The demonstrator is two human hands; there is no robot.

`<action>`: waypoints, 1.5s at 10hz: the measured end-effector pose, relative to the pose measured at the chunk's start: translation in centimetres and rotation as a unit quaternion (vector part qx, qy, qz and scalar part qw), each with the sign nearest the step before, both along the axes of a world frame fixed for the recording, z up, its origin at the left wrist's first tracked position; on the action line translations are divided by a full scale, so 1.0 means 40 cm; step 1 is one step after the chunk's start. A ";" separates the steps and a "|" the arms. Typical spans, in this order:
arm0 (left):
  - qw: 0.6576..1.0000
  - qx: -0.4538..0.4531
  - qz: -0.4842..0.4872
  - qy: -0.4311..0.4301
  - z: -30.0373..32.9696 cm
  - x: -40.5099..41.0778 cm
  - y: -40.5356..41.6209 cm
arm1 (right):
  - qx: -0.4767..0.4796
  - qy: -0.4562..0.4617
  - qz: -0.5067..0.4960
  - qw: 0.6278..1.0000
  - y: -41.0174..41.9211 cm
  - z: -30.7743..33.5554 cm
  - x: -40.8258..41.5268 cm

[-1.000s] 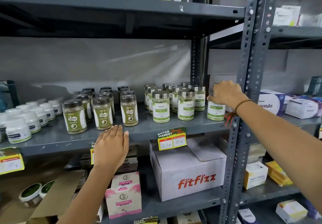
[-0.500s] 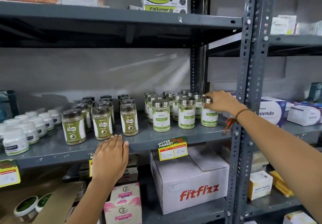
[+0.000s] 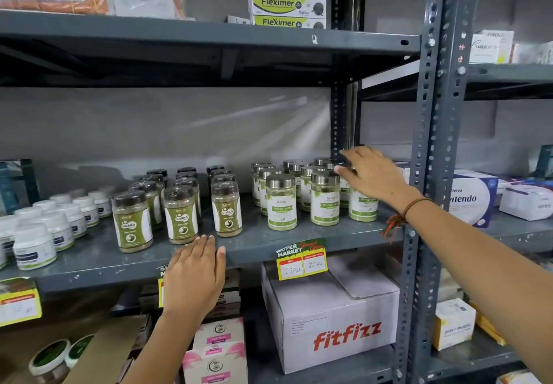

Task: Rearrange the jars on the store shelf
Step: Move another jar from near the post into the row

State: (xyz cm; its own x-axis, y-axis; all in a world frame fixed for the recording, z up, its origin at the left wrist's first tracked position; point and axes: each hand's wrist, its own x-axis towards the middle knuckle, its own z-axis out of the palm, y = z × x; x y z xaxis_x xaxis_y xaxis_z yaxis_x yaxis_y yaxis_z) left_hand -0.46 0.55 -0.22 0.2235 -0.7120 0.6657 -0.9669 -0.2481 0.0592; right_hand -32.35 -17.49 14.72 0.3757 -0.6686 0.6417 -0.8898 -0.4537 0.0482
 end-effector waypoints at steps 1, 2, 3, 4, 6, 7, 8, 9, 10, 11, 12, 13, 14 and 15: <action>1.000 0.000 -0.001 -0.001 0.000 0.001 0.000 | 0.029 0.055 0.059 0.996 0.020 0.009 0.057; 1.000 -0.002 -0.003 -0.003 -0.001 0.001 0.000 | 0.110 0.074 0.057 0.990 0.016 0.007 0.089; 1.000 -0.005 -0.002 -0.002 -0.002 0.001 -0.001 | 0.132 0.070 0.056 0.987 0.010 0.005 0.097; 1.000 -0.007 -0.001 -0.002 -0.002 0.001 -0.001 | 0.106 0.068 0.060 0.990 0.016 0.012 0.101; 1.000 -0.011 -0.005 -0.003 -0.001 0.002 0.000 | 0.085 0.045 0.065 0.993 0.022 0.015 0.101; 1.000 -0.013 -0.005 -0.005 0.000 -0.001 0.002 | 0.080 0.040 0.065 0.994 0.032 0.016 0.098; 1.000 -0.015 -0.003 -0.007 0.000 -0.001 0.001 | 0.077 0.045 0.061 0.994 0.035 0.015 0.100; 1.000 -0.016 -0.002 -0.009 0.000 0.000 0.000 | 0.083 0.050 0.050 0.994 0.027 0.013 0.099; 1.000 -0.020 -0.001 -0.010 -0.002 -0.001 -0.002 | 0.048 0.022 0.051 0.997 0.028 0.014 0.107; 1.000 -0.023 0.001 -0.013 -0.003 -0.002 -0.003 | -0.006 -0.033 0.093 0.995 0.057 0.020 0.155; 1.000 -0.022 0.005 -0.015 -0.003 -0.003 -0.005 | -0.024 -0.072 0.168 0.983 0.110 0.023 0.244; 1.000 -0.024 0.006 -0.015 -0.001 -0.004 -0.006 | 0.008 -0.050 0.231 0.972 0.158 0.012 0.351; 1.000 -0.024 0.005 -0.015 -0.001 -0.002 -0.007 | 0.055 -0.002 0.257 0.965 0.181 -0.003 0.442; 0.999 -0.028 0.002 -0.015 -0.004 0.001 -0.009 | 0.114 0.030 0.245 0.962 0.179 -0.013 0.498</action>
State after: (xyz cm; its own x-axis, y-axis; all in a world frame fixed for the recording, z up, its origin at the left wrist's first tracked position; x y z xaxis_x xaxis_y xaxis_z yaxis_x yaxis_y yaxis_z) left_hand -0.41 0.20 -0.37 0.2049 -0.6721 0.7115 -0.9675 -0.2491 0.0433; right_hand -12.42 -10.33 14.18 0.7136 -0.5228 0.4663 -0.5647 -0.8232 -0.0587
